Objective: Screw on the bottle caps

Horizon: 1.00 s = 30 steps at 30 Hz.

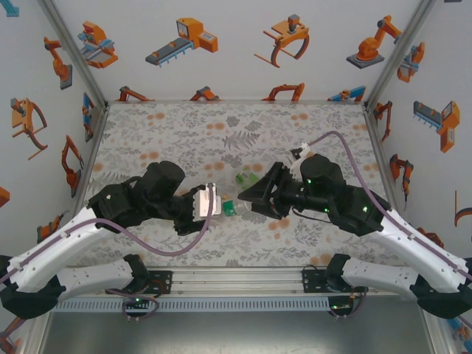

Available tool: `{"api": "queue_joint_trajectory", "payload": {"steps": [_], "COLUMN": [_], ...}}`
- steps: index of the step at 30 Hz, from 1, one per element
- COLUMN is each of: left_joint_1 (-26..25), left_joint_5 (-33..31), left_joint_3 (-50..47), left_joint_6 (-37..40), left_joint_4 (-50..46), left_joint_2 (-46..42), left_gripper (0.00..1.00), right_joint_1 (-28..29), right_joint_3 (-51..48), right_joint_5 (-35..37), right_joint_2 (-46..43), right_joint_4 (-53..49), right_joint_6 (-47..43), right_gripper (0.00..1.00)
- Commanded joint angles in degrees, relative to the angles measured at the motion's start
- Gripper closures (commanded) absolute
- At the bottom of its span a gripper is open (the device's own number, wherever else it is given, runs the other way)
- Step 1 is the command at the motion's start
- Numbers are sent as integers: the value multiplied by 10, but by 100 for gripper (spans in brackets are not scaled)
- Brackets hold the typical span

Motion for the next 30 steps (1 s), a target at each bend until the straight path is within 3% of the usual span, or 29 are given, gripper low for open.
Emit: {"api": "queue_joint_trajectory", "payload": {"steps": [1, 6, 15, 23, 30], "left_joint_1": [-5, -5, -6, -6, -6], "left_joint_5": [39, 43, 56, 71, 86], "left_joint_3": [9, 8, 2, -3, -8], "left_joint_6": [10, 8, 5, 3, 0], "left_joint_4": [40, 41, 42, 42, 43], "left_joint_2": [-1, -4, -16, -29, -36], "left_gripper": [100, 100, 100, 100, 100], "right_joint_1": [4, 5, 5, 5, 4], "right_joint_3": [13, 26, 72, 148, 154], "right_joint_5": [17, 30, 39, -96, -212], "right_joint_2": [-11, -32, -47, -7, 2], "right_joint_4": [5, 7, -23, -83, -84], "right_joint_6": [-80, -170, -408, -733, -981], "right_gripper": [40, 33, 32, 41, 41]}}
